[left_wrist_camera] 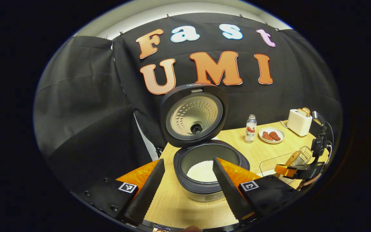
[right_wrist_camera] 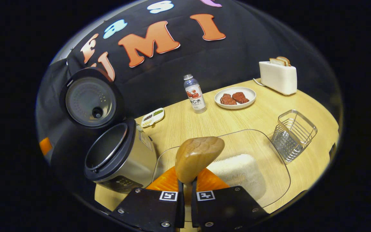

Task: Close the left gripper, press the button to open the rice cooker; take a wooden spoon from the chopstick holder with the right hand, scoop a spoonful of rice and pour it into the rice cooker, then put the wooden spoon back into the chopstick holder.

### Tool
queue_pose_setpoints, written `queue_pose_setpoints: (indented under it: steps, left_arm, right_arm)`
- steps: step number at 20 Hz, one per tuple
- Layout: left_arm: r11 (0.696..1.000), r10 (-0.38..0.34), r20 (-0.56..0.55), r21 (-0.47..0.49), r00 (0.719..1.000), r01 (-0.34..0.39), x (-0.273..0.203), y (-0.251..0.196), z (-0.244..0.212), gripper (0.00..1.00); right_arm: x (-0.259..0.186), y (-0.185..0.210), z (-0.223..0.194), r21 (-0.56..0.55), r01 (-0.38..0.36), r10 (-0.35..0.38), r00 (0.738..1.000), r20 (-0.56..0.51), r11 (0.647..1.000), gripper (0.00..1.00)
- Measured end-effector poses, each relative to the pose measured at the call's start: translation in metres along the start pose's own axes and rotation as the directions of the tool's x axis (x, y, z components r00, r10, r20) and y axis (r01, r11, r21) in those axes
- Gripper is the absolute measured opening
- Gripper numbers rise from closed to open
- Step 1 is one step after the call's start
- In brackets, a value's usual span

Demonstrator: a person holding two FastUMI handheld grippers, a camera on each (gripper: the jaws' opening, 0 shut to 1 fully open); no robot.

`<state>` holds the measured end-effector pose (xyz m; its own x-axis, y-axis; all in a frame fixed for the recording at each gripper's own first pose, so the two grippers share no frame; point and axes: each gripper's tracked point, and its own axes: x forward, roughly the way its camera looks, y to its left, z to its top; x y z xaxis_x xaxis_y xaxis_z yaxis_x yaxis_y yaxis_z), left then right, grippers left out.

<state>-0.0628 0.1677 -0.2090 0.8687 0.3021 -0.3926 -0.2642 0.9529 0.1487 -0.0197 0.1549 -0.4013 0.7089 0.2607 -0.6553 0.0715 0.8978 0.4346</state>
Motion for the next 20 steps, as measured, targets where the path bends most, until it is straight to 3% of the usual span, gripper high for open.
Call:
queue_pose_setpoints:
  steps: [1, 2, 5, 6, 7, 11, 12, 14, 15, 16, 17, 18, 20]
  left_arm:
    - [1.0, -0.002, 0.001, 0.005, 1.0, 0.002, -0.001, -0.001, 0.001, 0.94]
    - [1.0, -0.007, 0.001, 0.01, 1.0, 0.007, -0.003, -0.004, -0.001, 1.0]
    - [1.0, -0.014, -0.002, 0.021, 1.0, 0.014, -0.004, -0.006, 0.001, 1.0]
    - [1.0, -0.015, -0.005, 0.024, 1.0, 0.016, -0.004, -0.007, 0.001, 0.94]
    - [0.999, -0.016, -0.006, 0.029, 1.0, 0.016, -0.005, -0.007, 0.0, 1.0]
    - [0.998, -0.02, -0.002, 0.057, 1.0, 0.02, -0.008, -0.013, 0.006, 1.0]
    - [0.998, -0.021, 0.0, 0.061, 1.0, 0.021, -0.007, -0.014, 0.008, 0.94]
    - [0.998, -0.026, 0.003, 0.064, 1.0, 0.025, -0.009, -0.017, 0.011, 1.0]
    - [0.998, -0.027, 0.004, 0.064, 1.0, 0.027, -0.01, -0.018, 0.013, 1.0]
    - [0.998, -0.027, 0.003, 0.064, 1.0, 0.026, -0.011, -0.019, 0.012, 0.94]
    - [0.998, -0.026, 0.005, 0.063, 1.0, 0.025, -0.011, -0.021, 0.013, 0.94]
    - [0.998, -0.025, 0.007, 0.061, 1.0, 0.024, -0.01, -0.022, 0.013, 1.0]
    - [0.998, -0.018, 0.013, 0.054, 1.0, 0.018, -0.011, -0.024, 0.015, 1.0]
  right_arm:
    - [-0.001, -0.001, -0.001, 0.035, -0.011, 0.012, 1.0, -0.01, 0.999, 0.07]
    - [0.0, -0.002, 0.001, 0.074, -0.021, 0.022, 1.0, -0.017, 0.997, 0.07]
    - [0.002, -0.008, 0.002, 0.194, -0.05, 0.057, 0.998, -0.033, 0.98, 0.07]
    - [0.002, -0.01, 0.004, 0.237, -0.064, 0.074, 0.997, -0.031, 0.969, 0.07]
    - [0.0, -0.013, 0.006, 0.284, -0.081, 0.092, 0.995, -0.026, 0.955, 0.07]
    - [-0.002, -0.02, 0.014, 0.404, -0.138, 0.152, 0.988, -0.002, 0.904, 0.07]
    - [-0.003, -0.021, 0.017, 0.425, -0.153, 0.167, 0.986, 0.006, 0.892, 0.07]
    - [-0.007, -0.029, 0.025, 0.465, -0.172, 0.181, 0.983, 0.026, 0.869, 0.07]
    - [-0.011, -0.033, 0.029, 0.487, -0.178, 0.186, 0.982, 0.033, 0.855, 0.07]
    - [-0.014, -0.038, 0.035, 0.513, -0.186, 0.187, 0.981, 0.051, 0.838, 0.07]
    - [-0.016, -0.042, 0.042, 0.541, -0.196, 0.192, 0.979, 0.064, 0.818, 0.07]
    - [-0.019, -0.046, 0.049, 0.568, -0.21, 0.199, 0.977, 0.082, 0.796, 0.07]
    - [-0.028, -0.051, 0.067, 0.627, -0.249, 0.222, 0.967, 0.123, 0.738, 0.07]
